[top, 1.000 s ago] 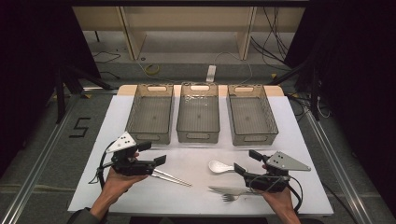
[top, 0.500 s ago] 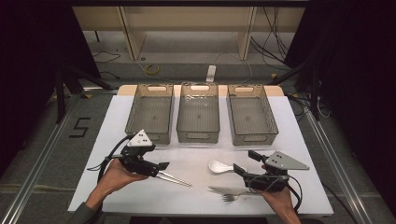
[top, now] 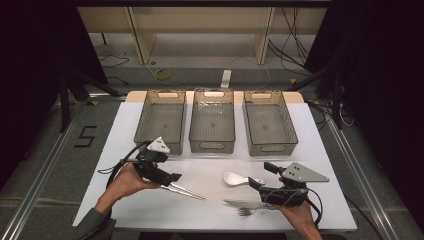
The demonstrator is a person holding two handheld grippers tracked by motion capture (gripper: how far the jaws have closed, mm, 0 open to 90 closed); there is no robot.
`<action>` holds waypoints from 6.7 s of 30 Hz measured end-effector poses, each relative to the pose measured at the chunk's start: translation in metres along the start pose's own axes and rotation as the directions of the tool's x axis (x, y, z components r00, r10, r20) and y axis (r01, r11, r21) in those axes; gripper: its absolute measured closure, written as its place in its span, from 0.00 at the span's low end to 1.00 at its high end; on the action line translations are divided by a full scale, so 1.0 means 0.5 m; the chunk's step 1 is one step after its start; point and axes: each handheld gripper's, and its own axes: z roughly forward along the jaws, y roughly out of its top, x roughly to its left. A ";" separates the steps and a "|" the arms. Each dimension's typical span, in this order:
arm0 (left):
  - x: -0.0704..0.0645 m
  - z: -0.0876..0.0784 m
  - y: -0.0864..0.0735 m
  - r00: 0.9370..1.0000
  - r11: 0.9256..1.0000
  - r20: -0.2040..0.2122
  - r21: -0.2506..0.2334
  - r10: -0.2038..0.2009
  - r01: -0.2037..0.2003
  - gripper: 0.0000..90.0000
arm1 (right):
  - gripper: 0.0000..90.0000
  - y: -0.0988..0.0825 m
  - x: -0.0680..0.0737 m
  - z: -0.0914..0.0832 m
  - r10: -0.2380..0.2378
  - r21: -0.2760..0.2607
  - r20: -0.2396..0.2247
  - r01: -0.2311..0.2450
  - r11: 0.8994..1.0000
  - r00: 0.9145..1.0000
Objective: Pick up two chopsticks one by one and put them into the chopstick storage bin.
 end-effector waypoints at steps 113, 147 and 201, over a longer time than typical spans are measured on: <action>-0.019 0.029 -0.057 0.955 0.884 0.119 0.360 0.273 -0.298 0.94 | 0.31 -0.008 0.005 0.022 -0.029 0.173 -0.046 0.037 0.984 0.999; 0.162 -0.076 0.102 0.987 0.999 -0.152 -0.004 -0.049 0.049 0.94 | 0.31 -0.008 -0.003 0.015 -0.011 0.130 -0.024 0.014 0.991 1.000; 0.329 0.017 0.083 0.916 0.945 -0.235 -0.095 -0.326 0.313 0.93 | 0.31 -0.009 -0.002 0.015 -0.018 0.126 -0.030 0.021 0.992 0.999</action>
